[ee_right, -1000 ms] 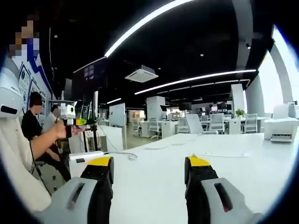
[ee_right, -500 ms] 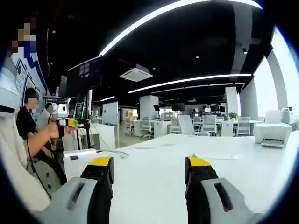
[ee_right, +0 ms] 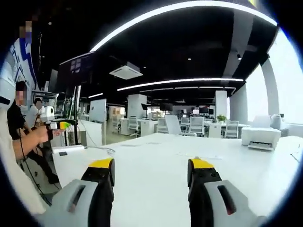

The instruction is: Pick up the power strip scattered on the table, fix it on the side mounting bracket of the table, and press the switch

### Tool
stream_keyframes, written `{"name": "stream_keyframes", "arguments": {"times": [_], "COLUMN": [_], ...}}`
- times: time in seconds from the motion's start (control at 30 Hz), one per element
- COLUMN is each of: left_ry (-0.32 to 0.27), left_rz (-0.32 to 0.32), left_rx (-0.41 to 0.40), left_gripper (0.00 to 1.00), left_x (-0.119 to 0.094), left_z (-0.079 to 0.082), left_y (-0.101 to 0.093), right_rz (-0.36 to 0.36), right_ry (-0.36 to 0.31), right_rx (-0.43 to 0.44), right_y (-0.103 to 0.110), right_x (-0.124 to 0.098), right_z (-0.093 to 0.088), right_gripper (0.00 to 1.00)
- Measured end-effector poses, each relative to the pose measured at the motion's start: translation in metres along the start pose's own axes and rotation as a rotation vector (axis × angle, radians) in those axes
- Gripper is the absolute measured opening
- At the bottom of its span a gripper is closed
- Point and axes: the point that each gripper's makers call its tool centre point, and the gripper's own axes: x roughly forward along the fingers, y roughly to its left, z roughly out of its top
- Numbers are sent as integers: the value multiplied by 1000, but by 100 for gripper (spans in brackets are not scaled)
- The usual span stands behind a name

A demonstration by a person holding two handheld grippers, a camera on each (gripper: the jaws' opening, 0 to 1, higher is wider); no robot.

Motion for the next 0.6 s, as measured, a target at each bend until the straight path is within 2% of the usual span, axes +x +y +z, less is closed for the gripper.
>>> {"name": "stream_keyframes", "arguments": {"times": [0.2,0.4,0.6], "left_ry": [0,-17,4], "left_rz": [25,61,101], "left_rx": [-1,-26,-21], "left_gripper": [67,67,67], "left_x": [-3,-11,-15], "left_z": [-28,-42,-53], "left_y": [2,10,19], "right_rz": [-50,-95,-120], "right_ry": [-14,15,46], "right_rx": [16,-12,-5], "right_y": [-9,-17,-23], "right_x": [-4,-6,-5], "right_z": [-13,-34,-54], "right_gripper": [59,59,59]}}
